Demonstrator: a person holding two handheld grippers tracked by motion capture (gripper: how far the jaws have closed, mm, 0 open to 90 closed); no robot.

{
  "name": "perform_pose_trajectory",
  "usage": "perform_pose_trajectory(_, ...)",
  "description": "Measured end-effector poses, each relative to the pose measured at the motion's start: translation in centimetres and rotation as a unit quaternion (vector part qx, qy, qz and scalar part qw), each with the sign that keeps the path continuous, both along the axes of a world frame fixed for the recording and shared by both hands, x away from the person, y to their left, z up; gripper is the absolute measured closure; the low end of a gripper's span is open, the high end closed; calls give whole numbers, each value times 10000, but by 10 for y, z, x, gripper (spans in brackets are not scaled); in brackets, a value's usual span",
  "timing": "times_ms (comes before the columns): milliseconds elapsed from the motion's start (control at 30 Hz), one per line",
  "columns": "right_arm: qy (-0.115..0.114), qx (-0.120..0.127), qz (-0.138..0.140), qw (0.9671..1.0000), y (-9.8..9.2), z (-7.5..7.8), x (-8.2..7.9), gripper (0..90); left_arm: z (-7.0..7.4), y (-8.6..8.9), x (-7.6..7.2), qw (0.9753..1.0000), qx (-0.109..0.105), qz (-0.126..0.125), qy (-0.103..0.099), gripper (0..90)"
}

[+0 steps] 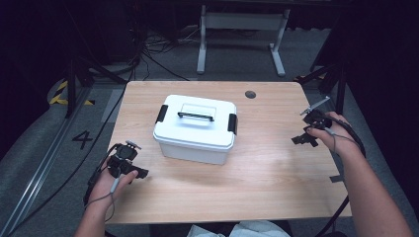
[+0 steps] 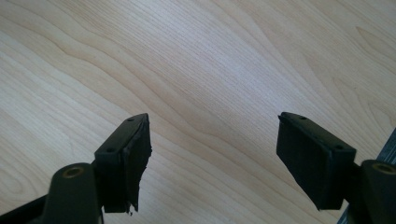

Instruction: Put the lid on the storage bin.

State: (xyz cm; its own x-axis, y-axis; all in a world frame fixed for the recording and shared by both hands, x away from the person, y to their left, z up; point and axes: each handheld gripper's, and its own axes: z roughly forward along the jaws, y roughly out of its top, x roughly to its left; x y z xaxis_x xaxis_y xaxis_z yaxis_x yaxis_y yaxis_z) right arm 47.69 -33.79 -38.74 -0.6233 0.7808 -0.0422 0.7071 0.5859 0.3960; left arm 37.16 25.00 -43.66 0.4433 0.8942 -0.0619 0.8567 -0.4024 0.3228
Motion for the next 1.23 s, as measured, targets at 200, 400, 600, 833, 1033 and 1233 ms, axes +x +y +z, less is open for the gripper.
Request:
perform_pose_trajectory(200, -189, 35, 79, 9998, 1, -14, -7, 262, 0, -1, 0, 10000, 42, -25, 1, 292)
perform_pose_trajectory(400, -290, 67, 162, 9994, 5, -22, -13, 251, -2, 0, 0, 10000, 38, -62, 37, 293)
perform_pose_trajectory(600, -451, 202, 163, 9986, 7, -35, -23, 248, -1, 1, -1, 10000, 16, 25, 55, 295)
perform_pose_trajectory(833, -554, 479, 45, 9973, 2, -33, -22, 241, 0, 3, -2, 9998, -19, 172, -47, 295)
perform_pose_trajectory(1033, -556, 501, 14, 9972, 2, -39, -25, 241, 0, 2, -3, 9998, -119, 158, -72, 295)
perform_pose_trajectory(1233, -868, 514, -60, 9949, 7, -39, -24, 240, 0, 1, -1, 9996, -196, 164, -115, 292)
